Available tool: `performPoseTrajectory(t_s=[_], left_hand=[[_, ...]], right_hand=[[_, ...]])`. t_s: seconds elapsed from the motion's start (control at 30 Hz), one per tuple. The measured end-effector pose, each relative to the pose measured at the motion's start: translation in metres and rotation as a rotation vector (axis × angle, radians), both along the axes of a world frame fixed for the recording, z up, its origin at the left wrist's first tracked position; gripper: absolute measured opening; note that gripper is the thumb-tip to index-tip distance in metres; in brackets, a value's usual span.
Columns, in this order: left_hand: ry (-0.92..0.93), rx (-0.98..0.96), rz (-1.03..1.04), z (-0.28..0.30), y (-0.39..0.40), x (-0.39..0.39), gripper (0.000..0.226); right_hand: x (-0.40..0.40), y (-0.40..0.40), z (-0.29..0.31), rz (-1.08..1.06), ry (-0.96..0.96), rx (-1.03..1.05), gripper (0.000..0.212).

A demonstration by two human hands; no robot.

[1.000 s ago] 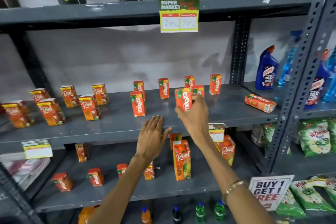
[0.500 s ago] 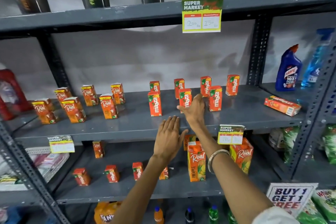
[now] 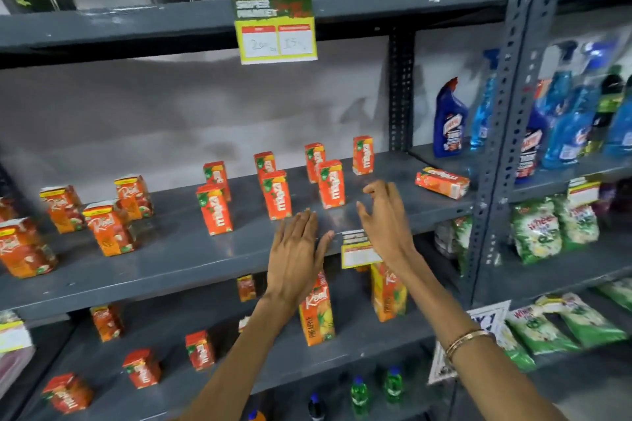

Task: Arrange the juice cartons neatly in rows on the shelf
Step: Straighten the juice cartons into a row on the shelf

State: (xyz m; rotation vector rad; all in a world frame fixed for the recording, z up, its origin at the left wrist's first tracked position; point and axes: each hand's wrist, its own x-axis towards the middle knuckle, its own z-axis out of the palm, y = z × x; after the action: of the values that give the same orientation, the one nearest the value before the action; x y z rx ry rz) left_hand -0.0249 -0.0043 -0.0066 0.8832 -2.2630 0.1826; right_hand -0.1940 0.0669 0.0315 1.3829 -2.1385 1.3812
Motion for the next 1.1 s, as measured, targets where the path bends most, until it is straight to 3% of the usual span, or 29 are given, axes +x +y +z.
performPoseTrajectory(t_s=[0.1,0.2,0.33,0.43,0.53,0.7,0.8,0.97,1.1], left_hand=[[-0.038,0.021,-0.044,0.002,0.018,-0.044,0.066],[-0.076,0.042,-0.034,-0.005,0.028,-0.083,0.067],[-0.075,0.092,0.037,-0.013,0.032,-0.11,0.064],[-0.083,0.094,0.089,-0.017,0.032,-0.114,0.065],[-0.079,0.111,0.103,-0.018,0.033,-0.116,0.068],[-0.086,0.132,0.098,-0.015,0.035,-0.115,0.076],[-0.099,0.166,0.083,-0.011,0.036,-0.113,0.077],[-0.127,0.19,0.083,-0.007,0.039,-0.111,0.069],[-0.155,0.171,0.099,-0.008,0.038,-0.111,0.067]], right_hand=[[-0.052,0.008,0.013,-0.186,0.237,0.136,0.034],[-0.099,0.012,0.027,-0.318,0.331,0.319,0.044],[-0.147,0.002,0.035,-0.44,0.208,0.502,0.047],[-0.163,-0.001,0.039,-0.365,0.117,0.674,0.055],[-0.172,0.001,0.039,-0.311,0.122,0.696,0.044],[-0.168,-0.001,0.031,-0.253,0.113,0.512,0.036],[-0.162,-0.009,0.027,-0.145,-0.004,0.271,0.032],[-0.13,-0.018,0.037,0.073,-0.36,-0.132,0.06],[-0.11,-0.031,0.027,0.087,-0.414,-0.182,0.062]])
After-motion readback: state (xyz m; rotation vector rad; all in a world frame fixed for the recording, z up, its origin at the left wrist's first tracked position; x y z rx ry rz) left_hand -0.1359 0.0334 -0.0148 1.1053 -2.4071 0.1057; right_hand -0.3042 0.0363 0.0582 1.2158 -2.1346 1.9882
